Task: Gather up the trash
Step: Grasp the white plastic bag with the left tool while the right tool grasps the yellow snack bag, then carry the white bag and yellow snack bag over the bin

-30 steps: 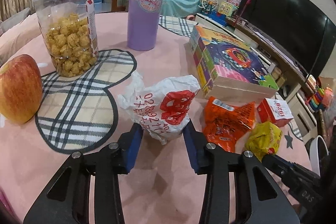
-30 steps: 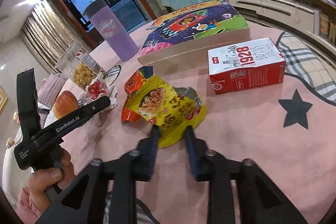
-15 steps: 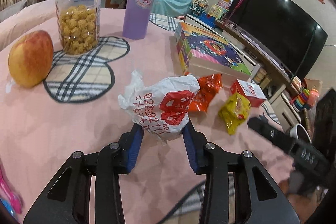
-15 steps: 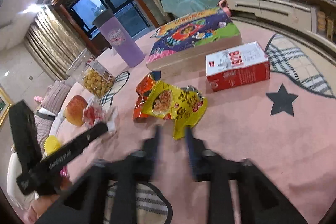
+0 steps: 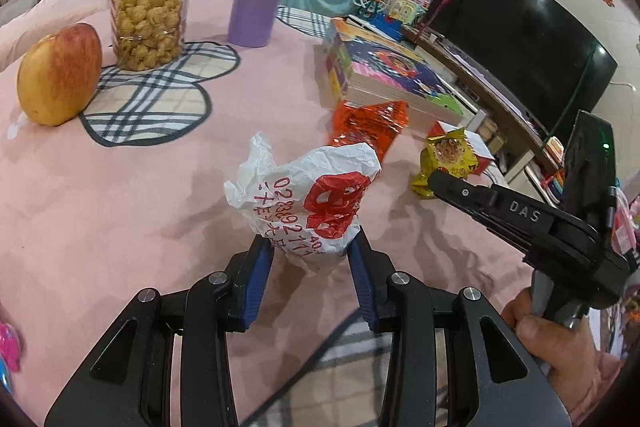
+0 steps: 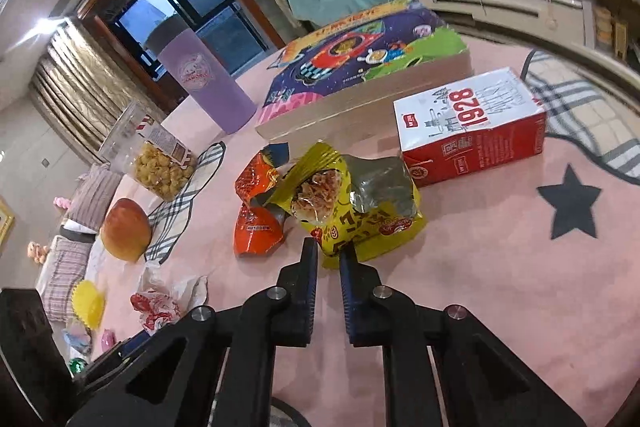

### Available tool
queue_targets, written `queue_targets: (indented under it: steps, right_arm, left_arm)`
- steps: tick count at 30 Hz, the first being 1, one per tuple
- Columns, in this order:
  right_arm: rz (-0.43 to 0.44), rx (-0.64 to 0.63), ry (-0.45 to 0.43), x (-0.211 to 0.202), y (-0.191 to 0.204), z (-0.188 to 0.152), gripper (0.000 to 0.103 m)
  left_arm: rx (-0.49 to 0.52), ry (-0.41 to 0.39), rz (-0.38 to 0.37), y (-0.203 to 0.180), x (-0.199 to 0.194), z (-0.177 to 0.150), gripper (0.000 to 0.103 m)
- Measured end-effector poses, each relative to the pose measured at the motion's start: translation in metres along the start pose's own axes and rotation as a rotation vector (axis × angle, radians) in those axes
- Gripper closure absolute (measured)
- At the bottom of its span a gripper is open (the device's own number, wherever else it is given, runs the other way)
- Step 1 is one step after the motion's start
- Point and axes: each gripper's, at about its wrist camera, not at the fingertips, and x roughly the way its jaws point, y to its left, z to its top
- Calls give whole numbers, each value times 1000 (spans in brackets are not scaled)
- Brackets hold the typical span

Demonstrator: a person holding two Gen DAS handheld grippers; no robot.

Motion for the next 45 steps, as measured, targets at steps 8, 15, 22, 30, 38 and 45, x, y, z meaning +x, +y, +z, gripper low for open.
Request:
queue_targets:
  steps: [8, 15, 22, 30, 38, 45]
  right_arm:
    - [20, -21, -21, -43, -7, -15, 94]
    - [7, -15, -39, -82, -24, -30, 94]
    - [-17, 29, -87, -127, -48, -50, 94]
    - [-43, 61, -134, -171, -74, -64, 94]
    - [-90, 96, -171, -204, -101, -75, 94]
    - [-117, 124, -200, -225, -121, -77, 94]
  left_arm:
    - [49, 10, -55, -35, -6, -13, 66]
    - [105, 18, -101, -73, -14, -25, 66]
    - [174, 24, -143, -112, -21, -38, 66]
    - [250, 40, -200, -159, -28, -57, 66]
    - [317, 66, -237, -199, -26, -72, 66]
    - [360, 77, -248, -227, -25, -78, 66]
